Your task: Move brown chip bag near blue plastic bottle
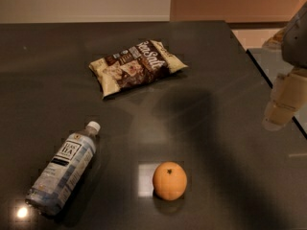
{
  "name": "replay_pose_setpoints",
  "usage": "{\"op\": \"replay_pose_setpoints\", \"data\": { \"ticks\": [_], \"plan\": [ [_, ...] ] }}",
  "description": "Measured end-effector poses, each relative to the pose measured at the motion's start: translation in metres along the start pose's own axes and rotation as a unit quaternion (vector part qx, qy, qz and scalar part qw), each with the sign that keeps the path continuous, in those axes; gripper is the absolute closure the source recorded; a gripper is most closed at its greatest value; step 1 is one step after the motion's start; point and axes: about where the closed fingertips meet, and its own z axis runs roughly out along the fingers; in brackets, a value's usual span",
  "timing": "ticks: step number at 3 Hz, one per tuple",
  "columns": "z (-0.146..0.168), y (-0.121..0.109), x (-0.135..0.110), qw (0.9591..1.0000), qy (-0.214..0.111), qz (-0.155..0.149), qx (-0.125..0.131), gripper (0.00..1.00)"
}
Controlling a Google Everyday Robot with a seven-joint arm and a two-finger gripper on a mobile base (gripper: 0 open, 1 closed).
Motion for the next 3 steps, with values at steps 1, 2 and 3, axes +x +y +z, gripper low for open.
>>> {"op": "replay_pose_setpoints", "data": {
  "ticks": [1,2,3],
  "plan": [
    [-0.001,0.000,0.000,1.0000,-0.001,0.000,0.001,0.00],
    [0.005,-0.016,-0.009,0.9998,-0.014,-0.011,-0.003,0.00],
    [0.025,-0.045,-0.025,0.9990,-0.040,-0.018,-0.007,0.00]
  ]
}}
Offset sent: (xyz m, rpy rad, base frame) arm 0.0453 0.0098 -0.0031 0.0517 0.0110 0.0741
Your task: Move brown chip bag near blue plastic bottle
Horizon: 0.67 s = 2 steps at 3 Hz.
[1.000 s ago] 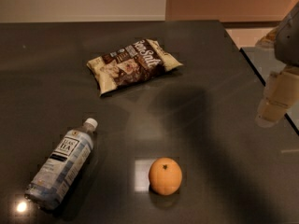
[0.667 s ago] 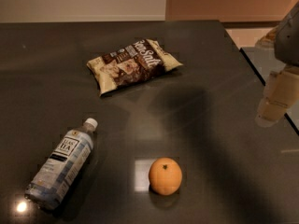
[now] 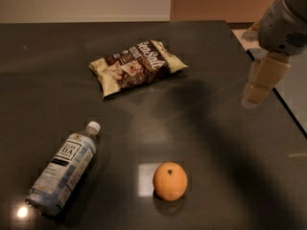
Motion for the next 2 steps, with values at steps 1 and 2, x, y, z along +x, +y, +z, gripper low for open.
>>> {"op": "replay_pose_setpoints", "data": {
  "ticks": [1,2],
  "plan": [
    [0.027,-0.034,-0.016,0.9995,-0.030,0.002,-0.009,0.00],
    [0.058,-0.069,-0.039,0.9982,-0.057,0.005,-0.018,0.00]
  ]
}}
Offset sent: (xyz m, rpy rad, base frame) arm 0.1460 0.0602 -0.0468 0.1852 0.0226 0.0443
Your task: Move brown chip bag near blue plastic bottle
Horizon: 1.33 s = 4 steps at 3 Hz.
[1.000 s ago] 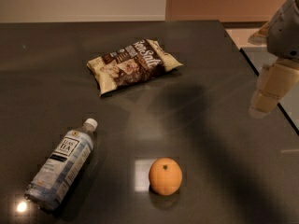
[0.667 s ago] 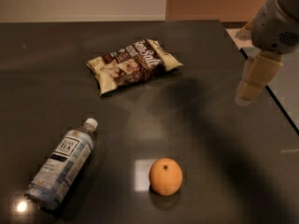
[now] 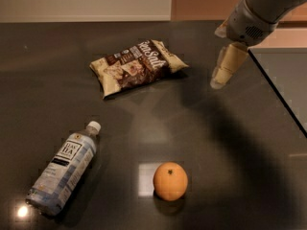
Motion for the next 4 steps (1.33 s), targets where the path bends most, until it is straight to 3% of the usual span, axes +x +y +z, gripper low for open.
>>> {"op": "replay_pose_setpoints", "data": {
  "ticks": [2,4],
  "plan": [
    [0.063,-0.052,-0.049,0.9995,-0.030,0.006,-0.013,0.00],
    [0.113,-0.070,-0.088,0.9993,-0.026,0.015,-0.023,0.00]
  ]
}}
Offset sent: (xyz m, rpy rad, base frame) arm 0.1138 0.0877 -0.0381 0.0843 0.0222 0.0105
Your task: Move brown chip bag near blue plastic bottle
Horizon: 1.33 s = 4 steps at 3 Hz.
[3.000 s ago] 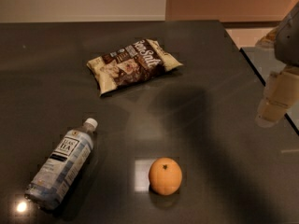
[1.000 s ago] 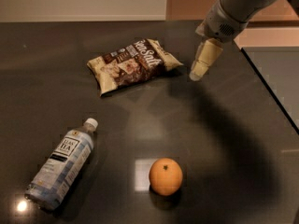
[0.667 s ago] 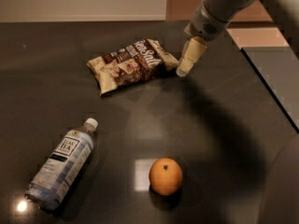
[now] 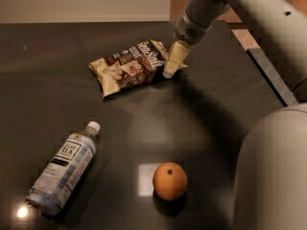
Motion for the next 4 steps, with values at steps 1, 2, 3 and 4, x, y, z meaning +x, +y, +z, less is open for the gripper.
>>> {"op": "replay_pose_setpoints", "data": {
  "ticks": [1,2,3,4],
  "plan": [
    [0.021,-0.003,-0.007,1.0000,0.004,0.004,-0.007,0.00],
    [0.036,-0.007,-0.012,0.9999,0.012,0.006,-0.010,0.00],
    [0.046,-0.011,-0.013,0.9997,0.020,0.007,-0.012,0.00],
    [0.052,-0.015,-0.011,0.9995,0.028,0.010,-0.013,0.16]
  ]
}}
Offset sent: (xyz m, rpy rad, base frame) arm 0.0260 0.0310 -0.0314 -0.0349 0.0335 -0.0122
